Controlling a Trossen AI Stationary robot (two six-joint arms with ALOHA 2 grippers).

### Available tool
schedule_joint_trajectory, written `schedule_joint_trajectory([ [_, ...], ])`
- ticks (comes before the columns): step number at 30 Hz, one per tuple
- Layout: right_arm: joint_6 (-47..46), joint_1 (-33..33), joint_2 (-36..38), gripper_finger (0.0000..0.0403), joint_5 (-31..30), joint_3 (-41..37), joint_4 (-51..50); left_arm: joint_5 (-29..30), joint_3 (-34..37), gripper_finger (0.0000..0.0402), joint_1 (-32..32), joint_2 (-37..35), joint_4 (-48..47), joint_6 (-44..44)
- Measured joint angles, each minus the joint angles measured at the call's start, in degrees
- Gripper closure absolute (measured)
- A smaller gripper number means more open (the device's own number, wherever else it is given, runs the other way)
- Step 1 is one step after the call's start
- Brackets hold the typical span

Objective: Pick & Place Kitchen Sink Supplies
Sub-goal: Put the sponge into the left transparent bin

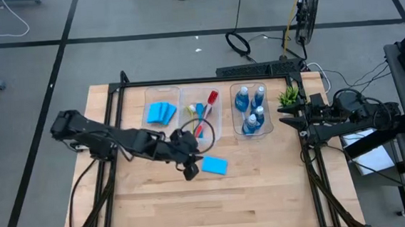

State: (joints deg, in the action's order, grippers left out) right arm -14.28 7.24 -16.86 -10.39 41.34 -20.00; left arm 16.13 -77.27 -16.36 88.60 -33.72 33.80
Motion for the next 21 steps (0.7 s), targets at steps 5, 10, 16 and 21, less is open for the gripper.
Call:
schedule_joint_trajectory([
  [5,0.0,-0.01,0.0,0.024,0.0,0.0,-0.01,-2.24,-0.09,0.0277,-0.81,3.45,0.81,2.78],
  [10,0.0,0.0,0.0,0.0236,0.0,0.0,0.0,-4.9,-0.09,0.0277,-1.14,6.6,1.45,4.31],
  [16,0.17,0.0,0.0,0.024,0.0,0.0,-0.03,-6.57,-0.09,0.0277,-1.63,10.13,4.81,-2.84],
  [21,0.2,-0.01,0.0,0.0239,0.0,0.0,-0.04,-5.84,-0.09,0.0277,-2.51,12.89,8.95,-13.61],
])
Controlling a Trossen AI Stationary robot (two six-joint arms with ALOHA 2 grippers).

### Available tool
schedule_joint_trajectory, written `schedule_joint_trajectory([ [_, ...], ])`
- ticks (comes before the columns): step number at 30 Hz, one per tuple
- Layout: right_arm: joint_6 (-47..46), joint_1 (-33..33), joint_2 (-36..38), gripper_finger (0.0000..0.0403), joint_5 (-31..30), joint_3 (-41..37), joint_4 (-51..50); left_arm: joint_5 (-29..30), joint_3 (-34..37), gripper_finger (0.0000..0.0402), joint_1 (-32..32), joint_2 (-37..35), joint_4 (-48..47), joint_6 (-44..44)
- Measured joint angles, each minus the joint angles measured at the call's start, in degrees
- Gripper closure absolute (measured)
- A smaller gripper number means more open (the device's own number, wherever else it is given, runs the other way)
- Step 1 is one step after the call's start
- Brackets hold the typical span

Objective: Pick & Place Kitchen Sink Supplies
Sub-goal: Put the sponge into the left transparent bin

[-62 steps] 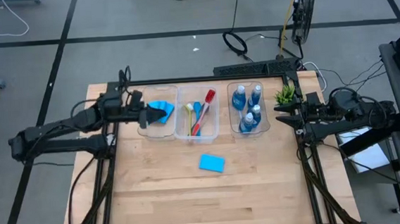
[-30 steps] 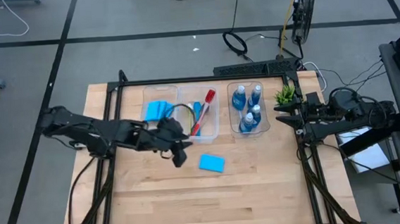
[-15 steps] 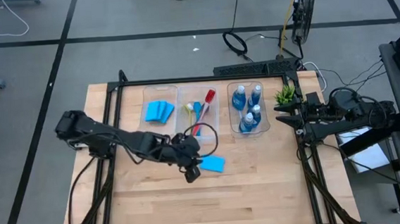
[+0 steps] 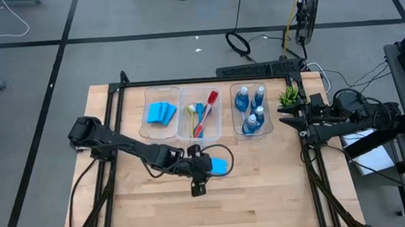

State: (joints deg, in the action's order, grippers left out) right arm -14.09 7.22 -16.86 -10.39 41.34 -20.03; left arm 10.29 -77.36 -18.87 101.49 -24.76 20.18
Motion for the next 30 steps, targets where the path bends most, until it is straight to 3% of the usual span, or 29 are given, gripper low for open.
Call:
schedule_joint_trajectory([
  [8,-0.15,0.01,0.0,0.0239,0.0,0.02,-0.06,-0.28,0.0,0.026,0.34,2.06,-0.43,0.01],
  [22,-0.13,0.0,0.0,0.0239,0.02,0.02,-0.09,0.23,0.0,0.0116,1.58,2.06,0.92,-4.16],
  [30,-0.02,0.0,0.0,0.0237,0.0,0.02,-0.28,-1.99,0.04,0.0103,2.57,5.88,2.8,-8.35],
])
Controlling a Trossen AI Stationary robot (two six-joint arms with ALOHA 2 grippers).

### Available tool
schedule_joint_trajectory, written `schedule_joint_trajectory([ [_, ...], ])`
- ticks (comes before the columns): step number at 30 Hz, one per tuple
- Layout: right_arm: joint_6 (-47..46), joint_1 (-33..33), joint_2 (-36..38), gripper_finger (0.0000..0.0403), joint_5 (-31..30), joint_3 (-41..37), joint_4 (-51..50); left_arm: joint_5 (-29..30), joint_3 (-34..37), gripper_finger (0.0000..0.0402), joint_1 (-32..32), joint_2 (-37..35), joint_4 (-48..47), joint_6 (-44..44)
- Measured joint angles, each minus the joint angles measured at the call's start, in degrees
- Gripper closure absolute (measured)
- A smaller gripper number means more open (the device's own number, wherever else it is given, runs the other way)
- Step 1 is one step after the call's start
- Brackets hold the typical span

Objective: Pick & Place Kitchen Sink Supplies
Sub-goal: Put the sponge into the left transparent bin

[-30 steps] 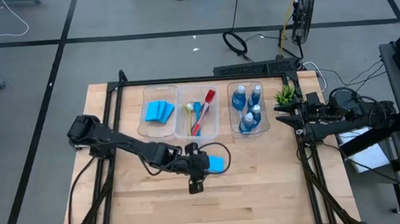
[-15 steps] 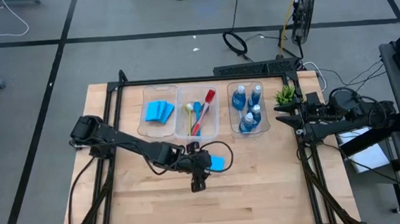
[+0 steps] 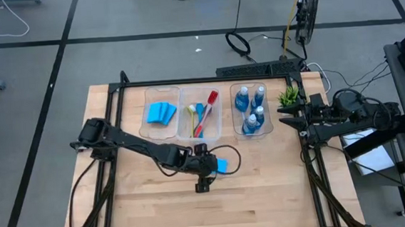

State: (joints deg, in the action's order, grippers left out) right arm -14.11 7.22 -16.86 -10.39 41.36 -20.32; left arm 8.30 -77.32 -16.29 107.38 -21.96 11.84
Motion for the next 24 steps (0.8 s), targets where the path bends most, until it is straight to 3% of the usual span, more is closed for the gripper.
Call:
schedule_joint_trajectory([
  [24,-0.17,0.0,0.0,0.0239,0.0,0.0,-1.83,-1.14,-0.04,0.0108,0.61,6.57,5.75,-3.17],
])
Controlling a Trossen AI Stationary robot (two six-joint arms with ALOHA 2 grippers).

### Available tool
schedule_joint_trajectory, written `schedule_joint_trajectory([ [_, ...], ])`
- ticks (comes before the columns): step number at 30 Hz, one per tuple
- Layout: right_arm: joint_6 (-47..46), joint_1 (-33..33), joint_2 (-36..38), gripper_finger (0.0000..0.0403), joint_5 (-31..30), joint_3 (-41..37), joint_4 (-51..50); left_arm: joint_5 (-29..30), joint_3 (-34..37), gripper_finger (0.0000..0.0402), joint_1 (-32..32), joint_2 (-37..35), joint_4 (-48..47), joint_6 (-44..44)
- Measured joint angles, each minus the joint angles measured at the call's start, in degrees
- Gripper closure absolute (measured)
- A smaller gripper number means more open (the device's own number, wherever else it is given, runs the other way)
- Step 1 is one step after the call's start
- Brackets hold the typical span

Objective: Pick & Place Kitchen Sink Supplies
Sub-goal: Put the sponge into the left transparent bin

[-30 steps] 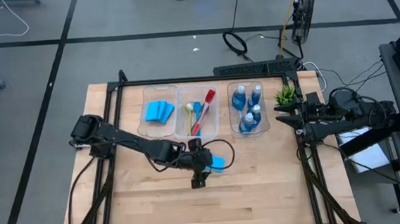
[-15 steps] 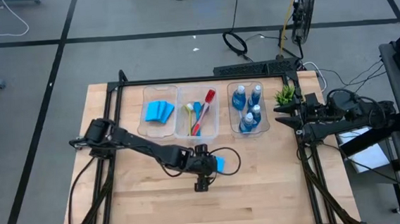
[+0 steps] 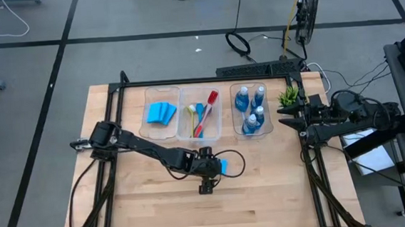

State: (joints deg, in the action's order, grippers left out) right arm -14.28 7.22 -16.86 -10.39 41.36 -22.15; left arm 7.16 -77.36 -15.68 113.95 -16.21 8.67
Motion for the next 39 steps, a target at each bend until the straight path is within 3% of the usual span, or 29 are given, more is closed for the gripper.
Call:
schedule_joint_trajectory([
  [24,-0.24,0.0,-0.02,0.0239,0.0,0.0,0.04,1.34,-0.15,0.0118,1.73,6.25,-1.57,1.79],
  [27,-0.24,0.0,-0.02,0.024,0.0,0.0,0.03,0.49,-0.15,0.0154,1.72,6.34,-1.68,3.55],
  [39,-0.24,0.0,-0.02,0.024,0.0,0.0,0.04,-1.72,-0.09,0.0379,1.23,6.47,-1.71,8.41],
])
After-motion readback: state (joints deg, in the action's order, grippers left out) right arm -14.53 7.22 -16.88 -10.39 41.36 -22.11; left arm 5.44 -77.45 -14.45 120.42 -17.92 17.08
